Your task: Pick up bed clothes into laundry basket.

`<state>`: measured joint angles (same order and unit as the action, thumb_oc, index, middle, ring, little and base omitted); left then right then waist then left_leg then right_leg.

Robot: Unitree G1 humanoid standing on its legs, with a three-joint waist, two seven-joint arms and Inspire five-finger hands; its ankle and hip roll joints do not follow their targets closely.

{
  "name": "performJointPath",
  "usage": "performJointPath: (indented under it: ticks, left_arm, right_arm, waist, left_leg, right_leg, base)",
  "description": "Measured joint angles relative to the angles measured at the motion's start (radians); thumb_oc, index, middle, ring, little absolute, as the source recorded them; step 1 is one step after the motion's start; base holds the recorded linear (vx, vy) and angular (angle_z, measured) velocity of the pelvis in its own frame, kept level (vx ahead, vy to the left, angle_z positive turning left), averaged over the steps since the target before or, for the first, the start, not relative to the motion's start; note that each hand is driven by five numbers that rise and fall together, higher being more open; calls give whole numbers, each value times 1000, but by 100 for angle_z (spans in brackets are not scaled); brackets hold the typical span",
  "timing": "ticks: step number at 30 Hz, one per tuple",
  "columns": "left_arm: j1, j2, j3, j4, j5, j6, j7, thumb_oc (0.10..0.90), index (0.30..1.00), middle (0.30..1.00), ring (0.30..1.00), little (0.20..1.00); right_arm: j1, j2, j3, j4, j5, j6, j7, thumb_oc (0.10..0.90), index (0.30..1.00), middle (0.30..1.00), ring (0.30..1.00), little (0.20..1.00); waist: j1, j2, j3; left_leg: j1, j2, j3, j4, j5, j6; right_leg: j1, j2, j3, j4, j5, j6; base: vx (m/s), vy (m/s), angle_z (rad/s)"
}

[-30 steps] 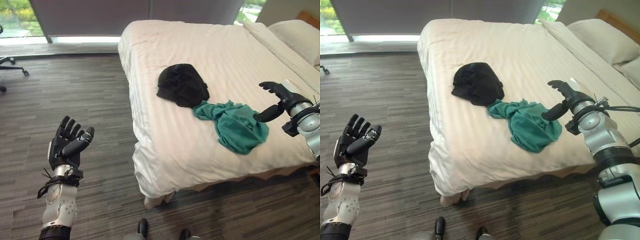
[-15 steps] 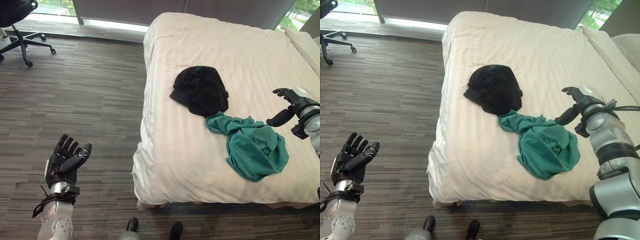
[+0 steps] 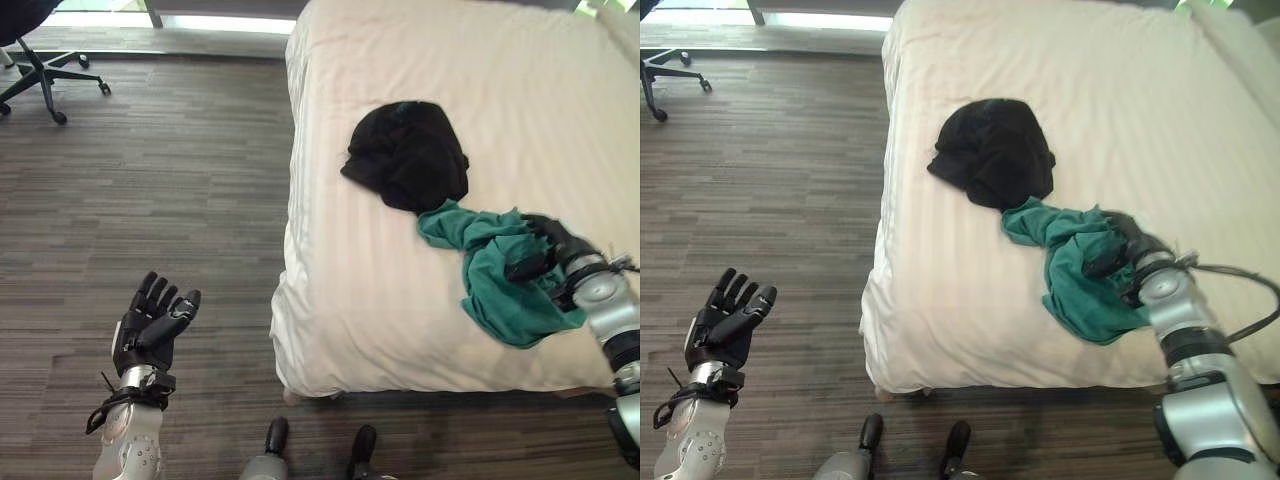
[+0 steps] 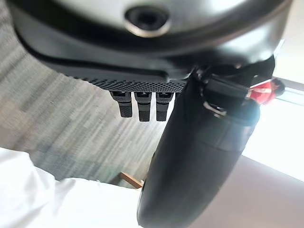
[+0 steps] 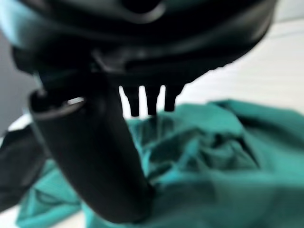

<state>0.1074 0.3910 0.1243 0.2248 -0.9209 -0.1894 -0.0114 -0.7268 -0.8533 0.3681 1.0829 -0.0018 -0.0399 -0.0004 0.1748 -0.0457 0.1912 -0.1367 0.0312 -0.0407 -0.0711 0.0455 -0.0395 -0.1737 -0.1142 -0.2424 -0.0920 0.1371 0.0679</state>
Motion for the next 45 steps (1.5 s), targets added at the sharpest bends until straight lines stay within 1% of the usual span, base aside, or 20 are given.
performJointPath:
  ticks: [3,6,7,8,17,21,24,27,30,31,32,34,35,36,37,38,39,42,44,45]
  left_arm:
    - [31,-7,16,-6,-21,-1,-3,800,900,900,900,900]
    - [55,-24,41,-3,-24,-1,-4,800,900,900,900,900]
    - [55,-25,45,0,-24,-1,-3,800,900,900,900,900]
    - [54,-31,47,-1,-25,-1,-4,800,900,900,900,900]
    - [-9,-24,119,-1,-12,-20,69,800,900,900,900,900]
    - [-70,45,115,13,76,-24,127,800,900,900,900,900]
    - [-181,186,99,120,139,-24,159,800,900,900,900,900]
    - [-281,379,80,253,171,-4,173,800,900,900,900,900]
    - [-318,471,77,278,184,-2,171,800,900,900,900,900]
    - [-320,505,72,293,195,-1,158,800,900,900,900,900]
    - [-322,547,56,317,211,1,147,800,900,900,900,900]
    - [-354,584,32,344,218,1,138,800,900,900,900,900]
    - [-392,603,-7,377,220,9,130,800,900,900,900,900]
    - [-422,626,-48,389,223,22,128,800,900,900,900,900]
    - [-435,631,-58,397,230,23,118,800,900,900,900,900]
    - [-435,631,-58,397,230,23,118,800,900,900,900,900]
    - [-459,637,-94,408,239,37,96,800,900,900,900,900]
    - [-630,681,-225,521,256,80,87,800,900,900,900,900]
    - [-667,719,-253,525,257,84,85,800,900,900,900,900]
    - [-709,722,-296,552,257,86,86,800,900,900,900,900]
  right_arm:
    - [-62,6,-48,51,-1,-43,-73,800,900,900,900,900]
    - [-65,-5,-54,46,-11,-49,-69,800,900,900,900,900]
    - [-65,0,-55,46,-11,-51,-69,502,453,453,453,453]
    - [-35,-6,-69,28,-31,-62,-70,400,300,300,300,300]
    - [234,-35,-273,-205,-121,-85,-96,400,300,300,300,300]
    - [301,1,-302,-230,-123,-88,-96,400,300,300,300,300]
    - [328,64,-308,-234,-124,-89,-95,400,300,300,300,300]
    - [345,149,-286,-234,-122,-87,-77,400,300,300,300,300]
    - [401,196,-275,-239,-89,-89,-38,400,300,300,300,300]
    - [403,202,-272,-239,-76,-89,-25,400,300,300,300,300]
    - [413,209,-270,-243,-62,-89,-10,400,300,300,300,300]
    - [444,195,-274,-234,-42,-89,11,400,300,300,300,300]
    - [463,202,-281,-219,-31,-74,19,400,300,300,300,300]
    - [498,197,-283,-219,-30,-63,25,400,300,300,300,300]
    - [520,188,-281,-202,-27,-51,38,400,300,300,300,300]
    - [520,188,-281,-202,-27,-51,38,400,300,300,300,300]
    - [584,161,-271,-152,-16,-14,59,400,300,300,300,300]
    - [692,274,-243,-88,2,46,89,400,300,300,300,300]
    - [771,349,-235,-75,15,51,110,400,300,300,300,300]
    - [794,383,-269,-66,22,58,111,400,300,300,300,300]
  waist:
    - [4,62,30]
    - [4,77,29]
    - [4,78,30]
    - [6,87,34]
    - [-17,88,25]
    - [-49,82,23]
    - [-67,59,23]
    - [-74,-14,51]
    - [-69,-52,50]
    - [-80,-50,52]
    - [-80,-50,48]
    - [-104,-17,56]
    - [-114,-16,56]
    - [-111,-13,56]
    - [-112,9,65]
    - [-112,9,65]
    - [-122,95,62]
    - [-133,22,54]
    - [-137,4,52]
    - [-139,4,51]
  left_leg:
    - [-57,-1,3,-1,17,-3]
    - [-59,7,2,-1,21,-8]
    - [-60,9,1,-2,23,-11]
    - [-62,11,0,-4,24,-19]
    - [-47,11,-12,-6,27,-19]
    - [-12,13,-19,-14,27,-20]
    - [16,17,-2,5,23,-26]
    - [13,-7,-21,166,6,-49]
    - [-6,-5,-61,319,-24,-54]
    - [-32,3,-70,364,-51,-71]
    - [-35,28,-69,369,-72,-58]
    - [-31,116,-86,311,-65,-85]
    - [-32,152,-88,268,-64,-85]
    - [-3,181,-92,185,-51,-97]
    - [7,207,-92,133,-35,-117]
    - [7,207,-92,133,-35,-117]
    - [48,237,-65,110,-40,-152]
    - [53,125,-2,162,-74,-87]
    - [83,98,58,173,-91,-50]
    - [105,93,81,166,-89,-54]
  right_leg:
    - [-60,-2,2,0,16,-2]
    - [-63,6,0,-4,10,4]
    - [-63,7,0,-7,9,2]
    - [-64,8,-1,-6,8,2]
    - [-43,8,-9,0,10,-10]
    - [-6,9,-19,0,0,-6]
    - [23,14,-8,1,-13,-5]
    - [56,1,47,46,-61,-36]
    - [92,-5,110,64,-83,-55]
    - [95,1,120,70,-88,-56]
    - [91,10,130,79,-90,-71]
    - [104,33,156,90,-98,-66]
    - [109,30,175,89,-100,-63]
    - [90,25,196,114,-107,-55]
    - [94,24,224,125,-111,-41]
    - [94,24,224,125,-111,-41]
    - [94,30,257,118,-111,8]
    - [92,-81,280,127,-105,-10]
    - [91,-106,258,145,-51,54]
    - [83,-118,244,167,-47,60]
  base:
    - [-32,-12,-5]
    - [29,-28,-1]
    - [51,-29,7]
    - [29,-22,7]
    - [38,-33,6]
    - [26,-46,8]
    - [4,-72,-7]
    - [40,-5,-31]
    - [227,153,-38]
    - [162,132,-32]
    - [99,128,-35]
    - [222,282,-13]
    - [230,303,-8]
    - [196,319,-33]
    - [190,350,-37]
    - [207,458,-67]
    - [151,339,-53]
    - [78,311,-45]
    - [24,530,-72]
    - [-62,470,-62]
